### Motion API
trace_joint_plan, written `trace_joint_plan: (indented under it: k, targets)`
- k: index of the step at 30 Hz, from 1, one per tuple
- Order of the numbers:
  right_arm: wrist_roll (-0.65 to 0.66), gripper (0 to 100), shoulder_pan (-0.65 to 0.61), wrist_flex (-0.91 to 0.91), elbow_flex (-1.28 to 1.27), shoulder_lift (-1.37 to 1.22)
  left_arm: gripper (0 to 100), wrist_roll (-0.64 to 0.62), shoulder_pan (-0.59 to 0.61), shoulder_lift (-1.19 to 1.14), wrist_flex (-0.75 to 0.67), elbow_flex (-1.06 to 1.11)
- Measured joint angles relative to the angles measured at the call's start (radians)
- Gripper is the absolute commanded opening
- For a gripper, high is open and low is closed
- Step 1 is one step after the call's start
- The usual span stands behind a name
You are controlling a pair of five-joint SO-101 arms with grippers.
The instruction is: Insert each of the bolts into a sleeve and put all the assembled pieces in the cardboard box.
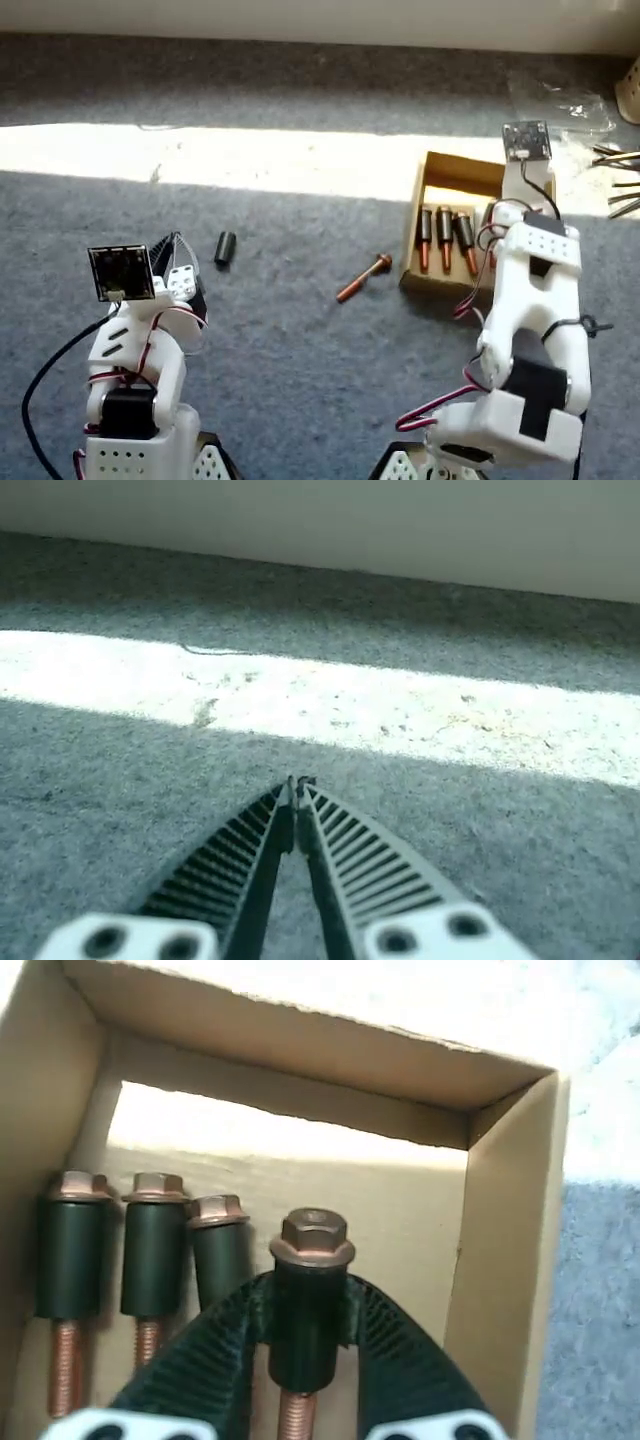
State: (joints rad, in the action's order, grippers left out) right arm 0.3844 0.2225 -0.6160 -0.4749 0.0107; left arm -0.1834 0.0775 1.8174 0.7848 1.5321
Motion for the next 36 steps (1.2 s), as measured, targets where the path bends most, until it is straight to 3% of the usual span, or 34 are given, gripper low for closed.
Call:
trace_joint_plan:
  k: [4, 10, 22, 36]
  targets:
    - [0.006, 1.2, 0.003, 0.000, 0.072, -0.109, 3, 0.000, 0.000, 0.000, 0.000, 0.000]
    - [0.006, 12.5, -0.002, 0.000, 0.098, -0.146, 3, 0.000, 0.000, 0.000, 0.000, 0.000]
    - [0.006, 13.0, -0.046, -0.003, 0.100, -0.144, 3, 0.002, 0.000, 0.000, 0.000, 0.000]
    - [0.006, 12.8, -0.166, -0.308, 0.212, 0.023, 3, 0.002, 0.000, 0.000, 0.000, 0.000]
